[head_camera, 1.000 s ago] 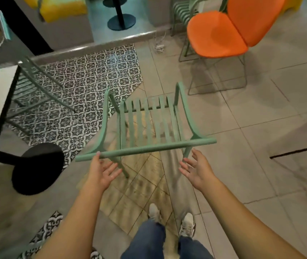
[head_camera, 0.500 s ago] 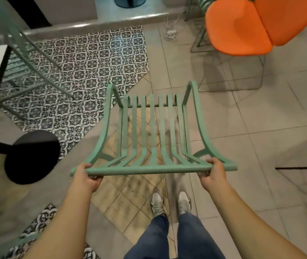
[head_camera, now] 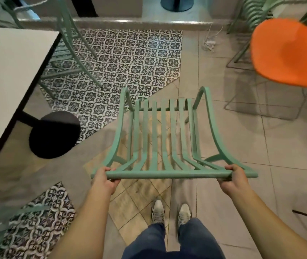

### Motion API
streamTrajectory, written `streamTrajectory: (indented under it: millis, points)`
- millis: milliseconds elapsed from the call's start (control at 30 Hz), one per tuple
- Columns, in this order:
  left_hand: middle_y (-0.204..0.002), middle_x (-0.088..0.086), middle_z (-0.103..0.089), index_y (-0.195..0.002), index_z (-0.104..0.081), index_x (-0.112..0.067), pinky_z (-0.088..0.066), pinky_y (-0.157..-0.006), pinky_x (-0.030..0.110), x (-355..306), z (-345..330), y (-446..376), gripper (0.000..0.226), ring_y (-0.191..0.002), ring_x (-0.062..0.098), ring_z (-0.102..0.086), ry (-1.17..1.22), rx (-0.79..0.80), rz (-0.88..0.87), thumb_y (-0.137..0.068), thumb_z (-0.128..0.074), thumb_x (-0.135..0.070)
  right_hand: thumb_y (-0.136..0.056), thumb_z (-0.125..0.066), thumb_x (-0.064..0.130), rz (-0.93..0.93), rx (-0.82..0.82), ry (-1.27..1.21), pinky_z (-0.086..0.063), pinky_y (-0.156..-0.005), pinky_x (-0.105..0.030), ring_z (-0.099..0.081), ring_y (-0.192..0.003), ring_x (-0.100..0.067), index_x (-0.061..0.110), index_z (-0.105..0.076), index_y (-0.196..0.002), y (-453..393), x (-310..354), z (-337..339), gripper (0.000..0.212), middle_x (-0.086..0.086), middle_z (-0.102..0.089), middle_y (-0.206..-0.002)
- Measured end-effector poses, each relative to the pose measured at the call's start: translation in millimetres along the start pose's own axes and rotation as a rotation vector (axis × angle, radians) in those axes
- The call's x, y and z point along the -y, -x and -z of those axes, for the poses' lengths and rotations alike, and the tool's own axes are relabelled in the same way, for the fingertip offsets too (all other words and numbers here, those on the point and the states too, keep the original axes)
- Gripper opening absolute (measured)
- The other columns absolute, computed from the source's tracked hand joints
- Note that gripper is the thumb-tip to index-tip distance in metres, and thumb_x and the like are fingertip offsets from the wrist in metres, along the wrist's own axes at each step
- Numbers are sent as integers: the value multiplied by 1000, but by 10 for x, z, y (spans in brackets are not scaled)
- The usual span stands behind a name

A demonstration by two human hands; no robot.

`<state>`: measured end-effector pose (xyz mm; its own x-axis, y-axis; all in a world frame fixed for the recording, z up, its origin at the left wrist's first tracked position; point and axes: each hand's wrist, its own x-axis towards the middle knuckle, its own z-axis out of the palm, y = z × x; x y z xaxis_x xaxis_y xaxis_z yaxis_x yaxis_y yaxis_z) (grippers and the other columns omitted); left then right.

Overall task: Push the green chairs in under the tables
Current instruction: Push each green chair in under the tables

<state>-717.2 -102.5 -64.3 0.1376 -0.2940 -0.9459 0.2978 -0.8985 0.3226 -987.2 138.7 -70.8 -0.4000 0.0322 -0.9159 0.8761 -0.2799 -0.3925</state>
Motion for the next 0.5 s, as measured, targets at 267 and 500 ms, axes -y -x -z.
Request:
streamTrajectory:
  millis: [267, 500]
  points:
    - [-116, 16, -54, -112, -48, -1, -49, -84, 48, 124, 27, 86, 27, -116, 32, -56, 230, -78, 3, -85, -50, 0, -83, -43, -1, -22, 122, 228, -46, -102, -42, -59, -104, -32, 6, -44, -81, -71, 302, -612, 8, -17, -55, -111]
    - [-116, 18, -53, -91, -49, 1, -42, -102, 48, 428, -390, 251, 4, -127, 33, -48, 413, -98, -31, -91, -47, -2, -85, -47, 1, -32, 237, 461, -49, -98, -44, -61, -100, -32, 6, -47, -86, -301, 857, -1354, 5, -17, -57, -112]
